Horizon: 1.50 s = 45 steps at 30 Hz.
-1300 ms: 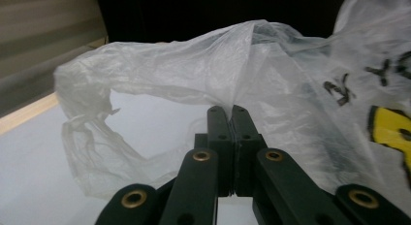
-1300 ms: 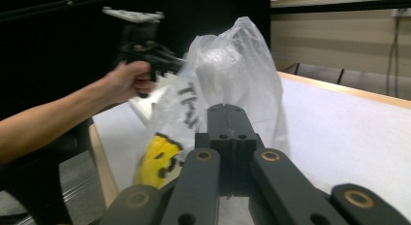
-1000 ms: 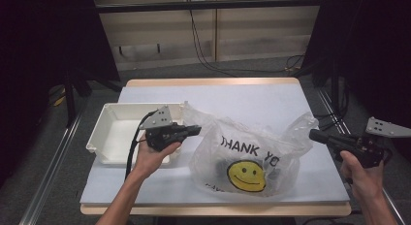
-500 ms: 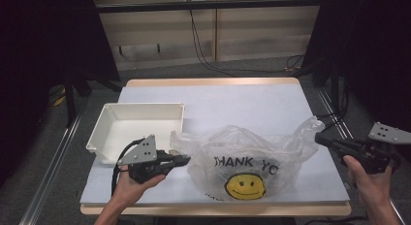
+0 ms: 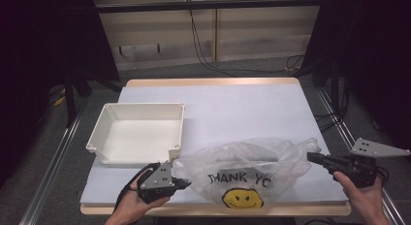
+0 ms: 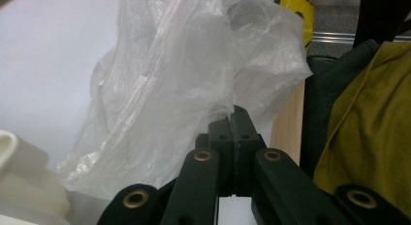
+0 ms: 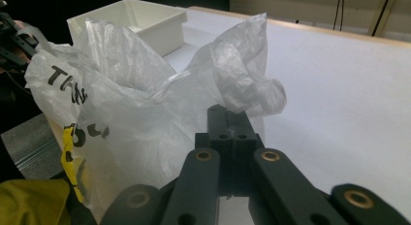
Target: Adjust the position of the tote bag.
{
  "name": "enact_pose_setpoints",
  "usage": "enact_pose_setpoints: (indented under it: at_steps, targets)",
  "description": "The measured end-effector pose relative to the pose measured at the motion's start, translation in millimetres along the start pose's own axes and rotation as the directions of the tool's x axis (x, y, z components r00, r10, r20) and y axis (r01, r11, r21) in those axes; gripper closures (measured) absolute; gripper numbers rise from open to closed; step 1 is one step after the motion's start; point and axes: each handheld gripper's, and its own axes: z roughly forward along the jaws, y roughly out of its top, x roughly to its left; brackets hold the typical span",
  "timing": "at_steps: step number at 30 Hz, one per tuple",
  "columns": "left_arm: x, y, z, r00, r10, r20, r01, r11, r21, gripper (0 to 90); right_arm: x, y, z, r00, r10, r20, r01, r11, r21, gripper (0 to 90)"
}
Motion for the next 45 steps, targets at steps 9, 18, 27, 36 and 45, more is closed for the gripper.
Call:
enact_pose_setpoints:
  at_steps: [9,18,27,36,45]
  targets:
    - [7.6,-24.6,14.2,0.9986,-0.045,-0.029,0.047,0.9959,0.077,90.0,-15.6,-30.9,21.0,0.9988,0.009,0.048,-0.014,0.995,0.102,90.0]
    - [6.5,-36.9,25.4,0.9986,-0.024,-0.048,0.033,0.9814,0.189,90.0,-25.9,-55.9,40.6,0.9964,0.020,0.082,-0.037,0.977,0.211,90.0]
    - [14.0,-40.3,23.3,0.9967,-0.041,-0.070,0.053,0.9818,0.183,90.0,-38.7,-64.9,54.1,0.9915,0.001,0.130,-0.039,0.956,0.289,90.0]
    - [20.4,-47.1,18.8,0.9906,-0.109,-0.083,0.121,0.9812,0.151,90.0,-40.4,-69.8,55.9,0.9903,0.009,0.138,-0.051,0.951,0.305,90.0]
    - [19.5,-48.2,11.2,0.9817,-0.186,-0.042,0.187,0.9815,0.040,78.9,-35.1,-64.9,38.5,0.9963,0.048,0.071,-0.061,0.980,0.188,87.2]
